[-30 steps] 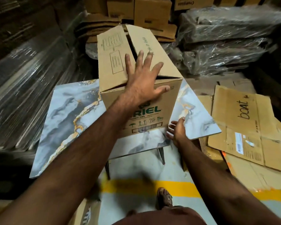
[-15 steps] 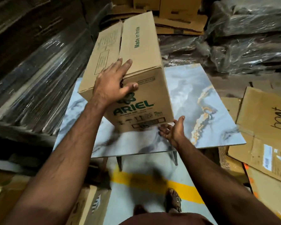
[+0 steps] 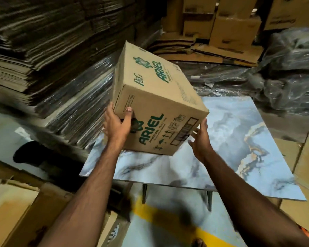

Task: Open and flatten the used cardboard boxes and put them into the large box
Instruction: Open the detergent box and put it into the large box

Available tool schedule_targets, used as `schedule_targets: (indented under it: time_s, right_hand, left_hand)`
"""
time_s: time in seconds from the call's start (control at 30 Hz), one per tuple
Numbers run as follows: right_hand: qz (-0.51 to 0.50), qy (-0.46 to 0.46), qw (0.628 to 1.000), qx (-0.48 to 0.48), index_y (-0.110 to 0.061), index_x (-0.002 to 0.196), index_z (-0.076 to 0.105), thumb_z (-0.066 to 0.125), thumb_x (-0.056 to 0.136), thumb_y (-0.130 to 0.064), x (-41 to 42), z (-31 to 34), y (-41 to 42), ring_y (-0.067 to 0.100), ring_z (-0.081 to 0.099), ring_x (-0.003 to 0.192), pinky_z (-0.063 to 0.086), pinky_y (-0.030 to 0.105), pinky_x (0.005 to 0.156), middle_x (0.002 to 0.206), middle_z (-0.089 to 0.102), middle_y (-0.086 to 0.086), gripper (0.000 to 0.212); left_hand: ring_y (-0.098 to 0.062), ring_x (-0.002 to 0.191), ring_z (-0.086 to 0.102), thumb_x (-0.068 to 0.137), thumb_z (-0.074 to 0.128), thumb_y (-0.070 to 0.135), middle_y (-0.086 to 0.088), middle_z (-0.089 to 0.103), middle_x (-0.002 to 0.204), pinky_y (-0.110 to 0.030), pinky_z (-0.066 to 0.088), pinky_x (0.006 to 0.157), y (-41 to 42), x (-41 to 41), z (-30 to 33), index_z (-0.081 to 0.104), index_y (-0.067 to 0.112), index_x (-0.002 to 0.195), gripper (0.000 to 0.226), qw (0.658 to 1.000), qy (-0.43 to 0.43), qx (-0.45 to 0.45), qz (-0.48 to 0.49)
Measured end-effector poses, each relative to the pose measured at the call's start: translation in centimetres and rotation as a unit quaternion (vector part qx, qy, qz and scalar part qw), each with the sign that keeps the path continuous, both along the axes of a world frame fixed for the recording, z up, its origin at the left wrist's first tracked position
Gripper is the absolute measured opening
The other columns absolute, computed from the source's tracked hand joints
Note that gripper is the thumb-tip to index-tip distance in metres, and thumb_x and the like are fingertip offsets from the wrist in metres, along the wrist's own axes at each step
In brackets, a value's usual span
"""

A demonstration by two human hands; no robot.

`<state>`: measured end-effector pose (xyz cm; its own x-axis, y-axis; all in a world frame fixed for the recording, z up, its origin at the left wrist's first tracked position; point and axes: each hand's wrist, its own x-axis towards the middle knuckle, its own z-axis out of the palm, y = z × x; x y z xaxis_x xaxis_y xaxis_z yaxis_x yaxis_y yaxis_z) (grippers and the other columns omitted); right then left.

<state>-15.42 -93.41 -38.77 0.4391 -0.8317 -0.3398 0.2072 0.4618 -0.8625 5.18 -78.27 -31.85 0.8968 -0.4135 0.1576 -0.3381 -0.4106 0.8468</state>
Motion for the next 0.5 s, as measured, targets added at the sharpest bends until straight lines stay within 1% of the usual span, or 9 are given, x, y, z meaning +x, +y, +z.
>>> schedule_targets:
  time_s: [0.07, 0.1, 0.17, 0.2, 0.23, 0.27, 0.37, 0.43, 0.5]
  right_hand:
    - [-0.026, 0.028, 0.997, -0.074, -0.044, 0.14, 0.035, 0.04, 0.083, -0.082, 0.2, 1.9, -0.7, 0.019, 0.043, 0.135, 0.033, 0.054, 0.115, 0.147, 0.043, 0.0, 0.069]
    - [-0.037, 0.056, 0.991, -0.117, -0.046, 0.141, 0.035, 0.044, 0.077, -0.085, 0.2, 3.1, -1.2, 0.02, 0.04, 0.137, 0.034, 0.053, 0.114, 0.148, 0.04, 0.001, 0.076]
    - [-0.059, 0.131, 0.966, -0.213, -0.043, 0.147, 0.031, 0.045, 0.079, -0.076, 0.1, 5.9, -2.6, 0.027, 0.032, 0.139, 0.029, 0.053, 0.116, 0.147, 0.035, 0.007, 0.077]
    - [-0.074, 0.17, 0.95, -0.252, -0.039, 0.15, 0.03, 0.046, 0.086, -0.066, -0.1, 7.3, -3.3, 0.031, 0.029, 0.139, 0.026, 0.052, 0.116, 0.146, 0.033, 0.012, 0.071]
    - [-0.096, 0.199, 0.934, -0.281, -0.036, 0.151, 0.03, 0.047, 0.093, -0.056, -0.4, 8.5, -3.9, 0.033, 0.027, 0.138, 0.024, 0.051, 0.116, 0.146, 0.033, 0.015, 0.063]
    - [-0.119, 0.217, 0.92, -0.303, -0.034, 0.151, 0.031, 0.047, 0.097, -0.048, -0.9, 9.5, -4.3, 0.034, 0.026, 0.138, 0.023, 0.051, 0.116, 0.145, 0.033, 0.016, 0.058]
    - [-0.149, 0.245, 0.883, -0.373, -0.027, 0.151, 0.034, 0.043, 0.096, -0.046, -2.8, 11.5, -4.5, 0.033, 0.024, 0.138, 0.02, 0.046, 0.116, 0.145, 0.033, 0.016, 0.059]
    - [-0.149, 0.264, 0.858, -0.415, -0.022, 0.149, 0.04, 0.039, 0.091, -0.048, -4.1, 12.9, -4.3, 0.029, 0.028, 0.134, 0.021, 0.031, 0.11, 0.141, 0.036, 0.015, 0.064]
    - [-0.148, 0.281, 0.825, -0.468, -0.02, 0.145, 0.047, 0.039, 0.088, -0.049, -5.0, 14.6, -4.0, 0.024, 0.033, 0.126, 0.021, 0.019, 0.097, 0.133, 0.04, 0.014, 0.064]
  left_hand:
    - [-0.027, 0.13, 0.046, 0.077, 0.055, 0.068, -0.006, 0.047, 0.143, -0.054, 0.037, 0.11, 0.0, -0.1, -0.3, 0.034, 0.028, 0.146, 0.082, 0.995, 0.061, -0.078, -0.002]
    - [-0.023, 0.123, 0.052, 0.079, 0.057, 0.064, -0.005, 0.053, 0.137, -0.046, 0.044, 0.106, -0.2, -0.2, -0.4, 0.039, 0.027, 0.141, 0.074, 0.987, 0.1, -0.124, -0.002]
    - [-0.013, 0.106, 0.061, 0.094, 0.056, 0.046, -0.003, 0.061, 0.127, -0.025, 0.052, 0.086, -0.8, -0.9, -0.7, 0.045, 0.023, 0.135, 0.048, 0.959, 0.188, -0.211, -0.011]
    - [-0.012, 0.101, 0.063, 0.098, 0.054, 0.042, -0.002, 0.064, 0.122, -0.021, 0.052, 0.078, -1.3, -1.4, -1.1, 0.047, 0.02, 0.134, 0.042, 0.943, 0.227, -0.242, -0.018]
    - [-0.013, 0.101, 0.065, 0.098, 0.053, 0.045, -0.001, 0.066, 0.12, -0.022, 0.052, 0.076, -1.8, -2.1, -1.6, 0.049, 0.019, 0.134, 0.045, 0.931, 0.25, -0.262, -0.031]
    - [-0.016, 0.103, 0.067, 0.093, 0.055, 0.053, -0.001, 0.068, 0.119, -0.027, 0.053, 0.078, -2.5, -2.7, -1.9, 0.049, 0.019, 0.134, 0.053, 0.918, 0.275, -0.281, -0.05]
    - [-0.024, 0.111, 0.067, 0.076, 0.06, 0.07, -0.007, 0.068, 0.124, -0.045, 0.056, 0.089, -5.1, -3.5, -3.2, 0.05, 0.021, 0.136, 0.078, 0.873, 0.361, -0.323, -0.068]
    - [-0.027, 0.112, 0.067, 0.072, 0.06, 0.075, -0.008, 0.068, 0.125, -0.052, 0.053, 0.095, -6.8, -4.1, -4.6, 0.051, 0.022, 0.138, 0.086, 0.85, 0.406, -0.326, -0.074]
    - [-0.027, 0.112, 0.067, 0.079, 0.052, 0.077, -0.008, 0.067, 0.127, -0.052, 0.052, 0.097, -7.3, -6.0, -4.6, 0.054, 0.024, 0.137, 0.078, 0.836, 0.431, -0.33, -0.084]
